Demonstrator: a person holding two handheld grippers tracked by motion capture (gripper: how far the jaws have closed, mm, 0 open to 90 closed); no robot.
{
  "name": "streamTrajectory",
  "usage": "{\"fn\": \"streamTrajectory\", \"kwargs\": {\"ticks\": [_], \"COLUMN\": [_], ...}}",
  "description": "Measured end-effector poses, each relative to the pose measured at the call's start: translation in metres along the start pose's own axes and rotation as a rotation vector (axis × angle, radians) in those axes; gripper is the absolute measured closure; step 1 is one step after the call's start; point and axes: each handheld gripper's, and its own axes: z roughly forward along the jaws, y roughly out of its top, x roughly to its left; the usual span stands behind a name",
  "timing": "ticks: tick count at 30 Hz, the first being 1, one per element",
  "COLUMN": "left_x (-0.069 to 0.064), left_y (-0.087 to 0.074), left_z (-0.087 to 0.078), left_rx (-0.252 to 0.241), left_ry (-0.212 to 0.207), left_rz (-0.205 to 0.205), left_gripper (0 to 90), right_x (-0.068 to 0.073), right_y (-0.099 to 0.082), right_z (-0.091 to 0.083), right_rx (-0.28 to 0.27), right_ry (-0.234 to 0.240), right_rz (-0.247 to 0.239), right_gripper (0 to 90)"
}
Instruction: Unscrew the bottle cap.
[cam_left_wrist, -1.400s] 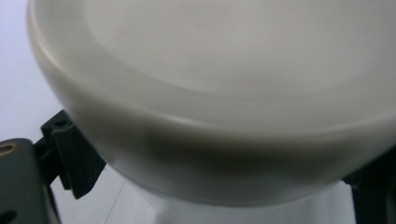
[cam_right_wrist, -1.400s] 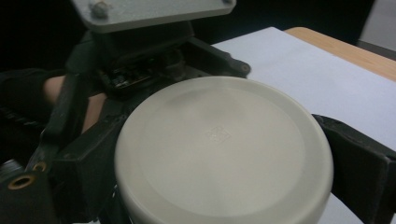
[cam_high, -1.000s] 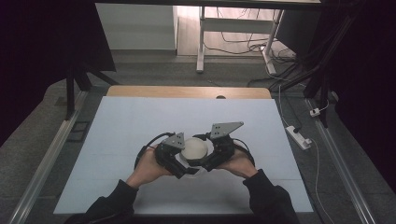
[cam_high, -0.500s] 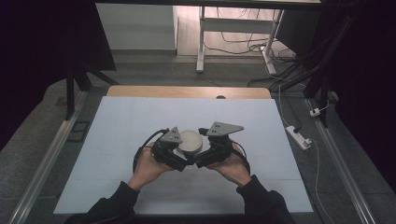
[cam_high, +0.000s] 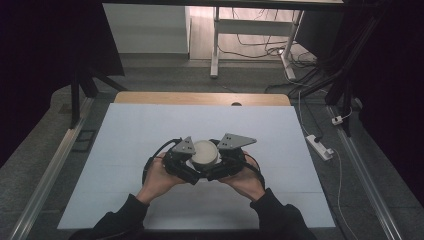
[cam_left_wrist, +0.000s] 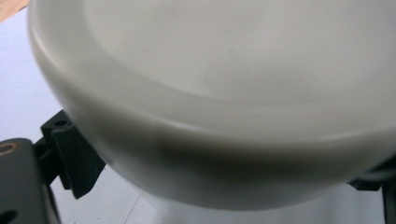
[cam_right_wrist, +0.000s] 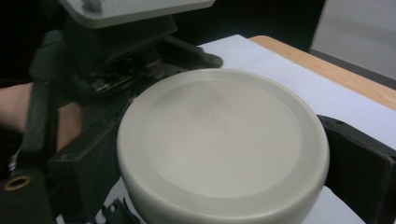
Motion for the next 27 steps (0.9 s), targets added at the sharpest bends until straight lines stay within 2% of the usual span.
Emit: {"fn": "streamTrajectory", "kwargs": {"ticks": [1,2,4,5,6,7,8,9,10,11,12,13,15,16,17,18,19,20,22,23,24,26,27], "left_x": [0.0,0.0,0.0,0.0,-0.001,-0.002,-0.002,-0.002,-0.003,-0.004,-0.004,-0.005,-0.006,-0.005,-0.005,-0.004,-0.004,-0.004,-0.004,-0.004,-0.004,-0.004,-0.004], "left_y": [0.0,0.0,-0.001,0.0,0.0,0.0,0.0,0.0,0.0,0.0,0.0,0.0,0.0,0.0,0.0,0.0,0.0,0.0,0.0,0.001,0.001,0.002,0.002], "left_z": [0.0,0.0,0.0,0.0,0.0,0.001,0.001,0.001,0.002,0.002,0.003,0.004,0.005,0.004,0.004,0.003,0.003,0.002,0.001,0.0,0.0,0.0,0.0], "left_rx": [-0.005,-0.005,-0.013,-0.006,-0.007,-0.005,-0.002,0.005,0.006,0.006,0.007,0.01,0.013,0.007,0.007,0.003,-0.008,-0.008,-0.016,-0.008,-0.012,-0.002,-0.002], "left_ry": [-0.036,-0.036,-0.074,-0.088,-0.099,-0.111,-0.122,-0.134,-0.144,-0.153,-0.158,-0.157,-0.15,-0.134,-0.134,-0.123,-0.108,-0.088,-0.045,-0.024,-0.006,0.033,0.033], "left_rz": [0.012,0.012,0.023,0.039,0.047,0.058,0.067,0.081,0.088,0.094,0.098,0.102,0.102,0.085,0.085,0.076,0.059,0.052,0.026,0.024,0.007,-0.011,-0.011], "left_gripper": [7.6,7.6,7.6,7.6,7.6,7.6,7.6,7.6,7.6,7.6,7.6,7.6,7.6,7.6,7.6,7.6,7.6,7.6,7.6,7.6,7.6,7.6,7.6], "right_x": [-0.004,-0.006,-0.01,-0.01,-0.013,-0.014,-0.014,-0.016,-0.018,-0.018,-0.021,-0.021,-0.022,-0.021,-0.021,-0.018,-0.017,-0.017,-0.014,-0.012,-0.012,-0.006,-0.006], "right_y": [0.0,-0.001,-0.001,-0.001,-0.002,-0.003,-0.003,-0.003,-0.004,-0.004,-0.005,-0.006,-0.006,-0.006,-0.006,-0.004,-0.002,-0.002,0.002,0.005,0.005,0.006,0.006], "right_z": [-0.002,-0.003,-0.006,-0.006,-0.008,-0.009,-0.009,-0.009,-0.01,-0.01,-0.011,-0.012,-0.012,-0.012,-0.012,-0.012,-0.012,-0.012,-0.012,-0.011,-0.011,-0.007,-0.007], "right_rx": [-0.001,0.0,-0.001,-0.001,0.003,0.007,0.007,0.01,0.013,0.013,0.013,0.014,0.019,0.019,0.019,0.013,0.009,0.009,0.006,0.003,0.003,0.01,0.01], "right_ry": [0.054,0.082,0.138,0.138,0.187,0.21,0.21,0.234,0.279,0.279,0.313,0.322,0.321,0.304,0.304,0.244,0.217,0.217,0.163,0.098,0.098,0.032,0.032], "right_rz": [0.002,0.0,-0.015,-0.015,-0.036,-0.049,-0.049,-0.063,-0.084,-0.084,-0.098,-0.103,-0.103,-0.093,-0.093,-0.076,-0.068,-0.068,-0.037,0.008,0.008,0.032,0.032], "right_gripper": [6.9,7.0,7.0,7.0,7.0,7.0,7.0,7.0,7.0,7.0,7.0,6.9,6.7,6.5,6.5,1.7,0.3,0.3,0.0,0.0,0.0,0.0,0.0]}}
